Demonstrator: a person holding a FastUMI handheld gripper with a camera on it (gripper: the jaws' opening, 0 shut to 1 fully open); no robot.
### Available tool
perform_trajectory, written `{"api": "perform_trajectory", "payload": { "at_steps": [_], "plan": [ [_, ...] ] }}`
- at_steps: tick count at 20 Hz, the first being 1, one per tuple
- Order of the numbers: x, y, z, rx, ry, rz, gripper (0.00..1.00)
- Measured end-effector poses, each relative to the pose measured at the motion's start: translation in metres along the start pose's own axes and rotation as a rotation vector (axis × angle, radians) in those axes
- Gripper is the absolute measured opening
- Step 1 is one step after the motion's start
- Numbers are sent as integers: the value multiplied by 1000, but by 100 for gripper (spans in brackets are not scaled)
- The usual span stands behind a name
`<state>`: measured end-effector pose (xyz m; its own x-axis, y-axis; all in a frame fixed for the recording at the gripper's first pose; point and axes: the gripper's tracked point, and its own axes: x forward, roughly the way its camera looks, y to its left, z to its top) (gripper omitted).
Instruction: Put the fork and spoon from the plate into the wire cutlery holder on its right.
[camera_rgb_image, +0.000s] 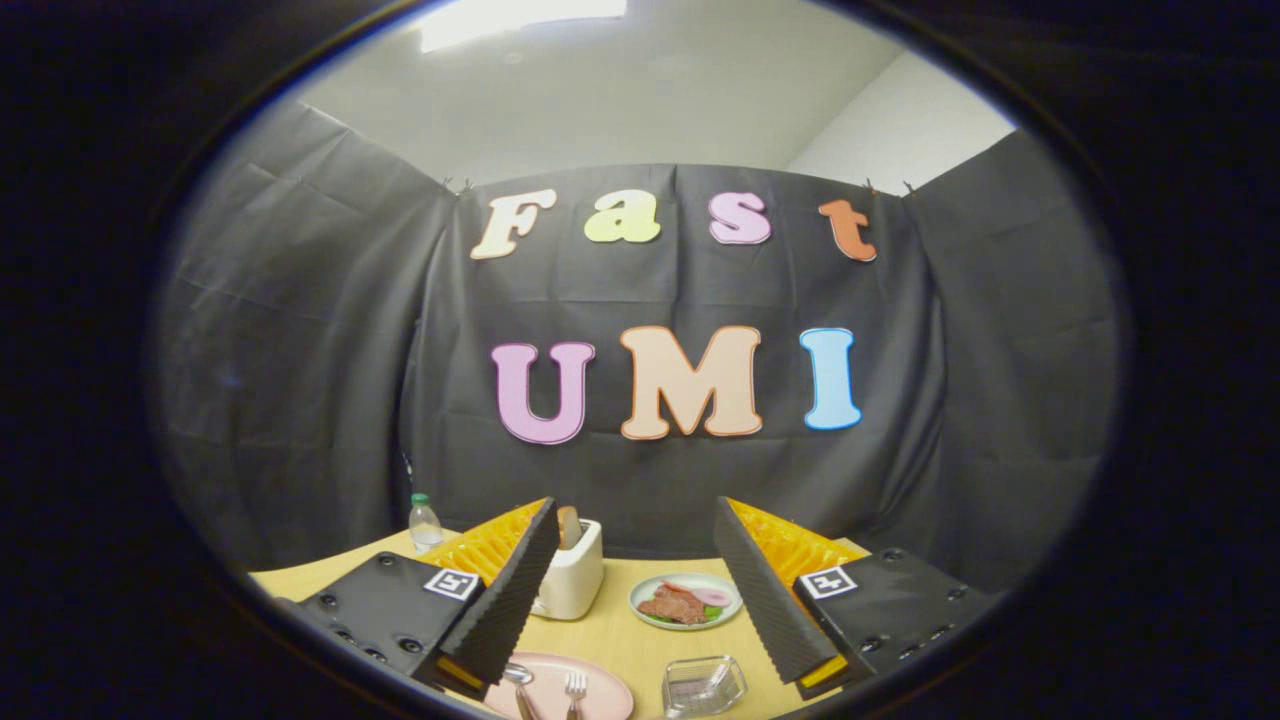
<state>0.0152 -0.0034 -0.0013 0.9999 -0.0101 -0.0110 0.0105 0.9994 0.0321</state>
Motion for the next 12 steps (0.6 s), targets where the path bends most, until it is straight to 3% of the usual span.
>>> {"api": "perform_trajectory", "payload": {
  "at_steps": [12],
  "plan": [
    [6, 10, 6, -5, -23, 47, 100]
  ]
}}
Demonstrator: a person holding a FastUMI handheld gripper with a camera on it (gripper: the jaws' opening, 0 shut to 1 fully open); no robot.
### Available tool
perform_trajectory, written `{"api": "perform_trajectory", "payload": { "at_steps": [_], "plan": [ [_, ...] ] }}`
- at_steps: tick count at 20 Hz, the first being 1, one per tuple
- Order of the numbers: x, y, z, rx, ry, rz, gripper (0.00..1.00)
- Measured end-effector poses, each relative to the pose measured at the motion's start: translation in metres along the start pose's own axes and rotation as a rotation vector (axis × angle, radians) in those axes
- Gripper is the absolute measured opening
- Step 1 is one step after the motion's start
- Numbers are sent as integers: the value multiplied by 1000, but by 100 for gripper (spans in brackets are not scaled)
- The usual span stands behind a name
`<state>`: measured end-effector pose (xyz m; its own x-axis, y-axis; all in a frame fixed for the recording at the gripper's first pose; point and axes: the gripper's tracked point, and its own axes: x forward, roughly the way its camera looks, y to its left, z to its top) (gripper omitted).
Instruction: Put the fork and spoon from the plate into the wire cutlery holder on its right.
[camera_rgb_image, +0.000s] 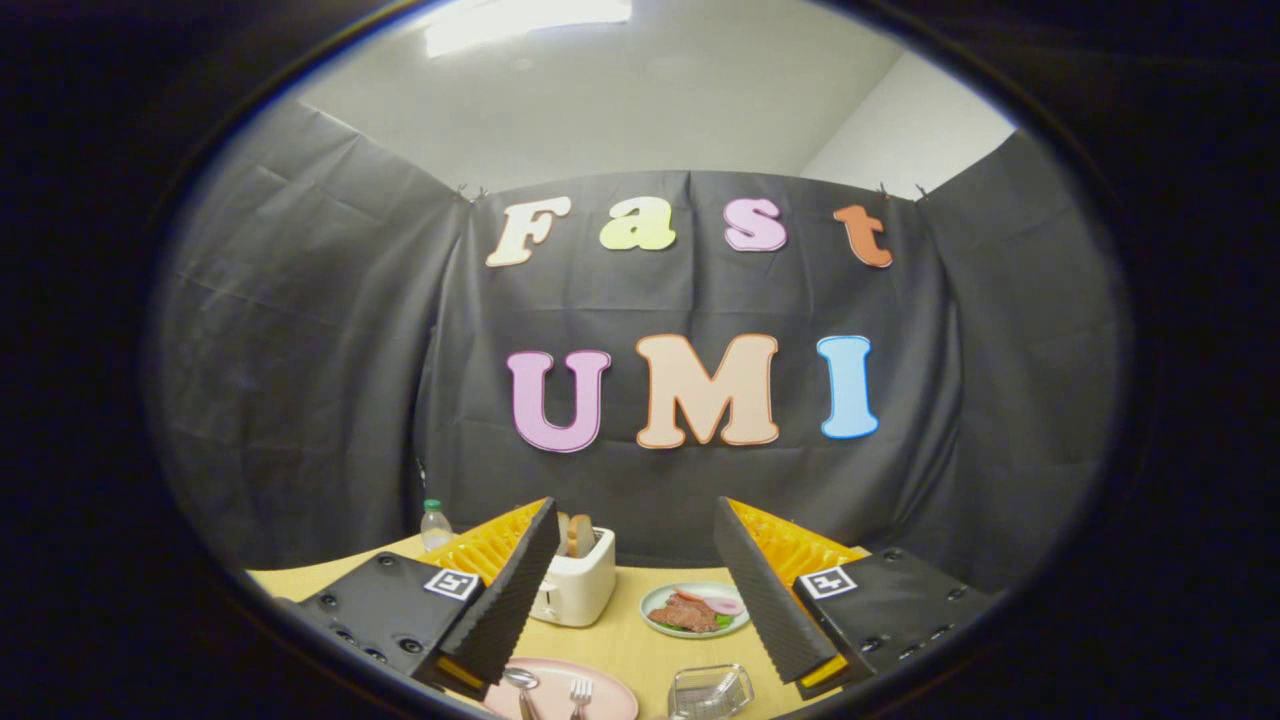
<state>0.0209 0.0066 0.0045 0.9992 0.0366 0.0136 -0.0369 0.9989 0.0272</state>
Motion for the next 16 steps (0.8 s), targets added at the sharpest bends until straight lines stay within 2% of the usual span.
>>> {"api": "perform_trajectory", "payload": {
  "at_steps": [9, 16],
  "plan": [
    [1, 15, -25, 15, 53, 38, 100],
    [0, 37, -78, 0, 173, 100, 100]
  ]
}}
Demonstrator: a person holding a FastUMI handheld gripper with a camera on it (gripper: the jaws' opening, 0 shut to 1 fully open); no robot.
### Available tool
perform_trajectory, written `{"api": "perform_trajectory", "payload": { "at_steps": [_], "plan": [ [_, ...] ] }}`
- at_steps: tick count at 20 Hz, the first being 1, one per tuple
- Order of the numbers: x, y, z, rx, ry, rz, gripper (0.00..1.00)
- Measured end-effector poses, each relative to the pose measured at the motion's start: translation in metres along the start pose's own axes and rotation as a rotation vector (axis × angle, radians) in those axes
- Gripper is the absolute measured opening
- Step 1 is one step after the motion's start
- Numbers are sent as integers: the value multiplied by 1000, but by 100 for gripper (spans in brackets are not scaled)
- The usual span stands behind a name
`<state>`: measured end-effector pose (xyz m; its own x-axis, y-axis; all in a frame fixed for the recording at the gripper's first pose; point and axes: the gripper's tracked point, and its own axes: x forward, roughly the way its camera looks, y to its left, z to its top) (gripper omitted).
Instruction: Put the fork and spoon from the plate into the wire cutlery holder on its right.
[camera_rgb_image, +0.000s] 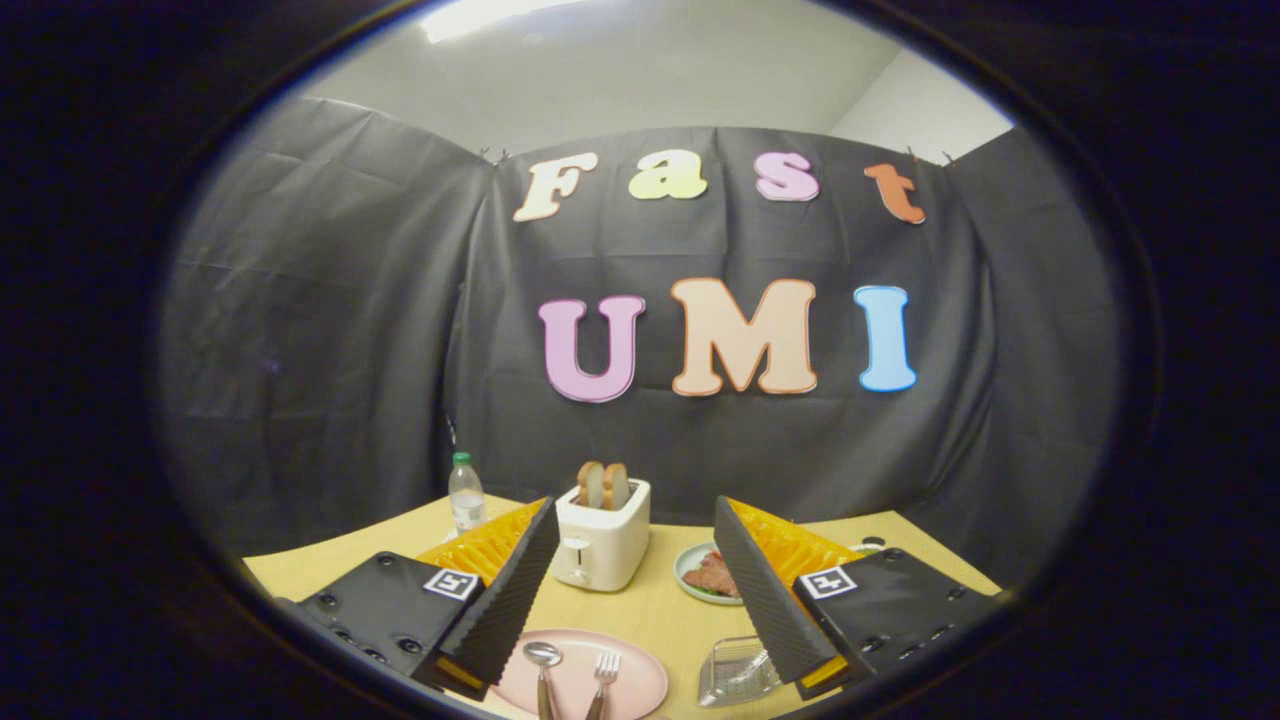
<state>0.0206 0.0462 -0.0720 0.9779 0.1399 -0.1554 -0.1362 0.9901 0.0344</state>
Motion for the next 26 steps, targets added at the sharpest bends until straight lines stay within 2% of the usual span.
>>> {"api": "perform_trajectory", "payload": {
  "at_steps": [10, 16, 26],
  "plan": [
    [2, 25, -98, -28, 268, 72, 100],
    [-4, 31, -146, -100, 375, 86, 100],
    [-25, 22, -246, -111, 642, 81, 100]
  ]
}}
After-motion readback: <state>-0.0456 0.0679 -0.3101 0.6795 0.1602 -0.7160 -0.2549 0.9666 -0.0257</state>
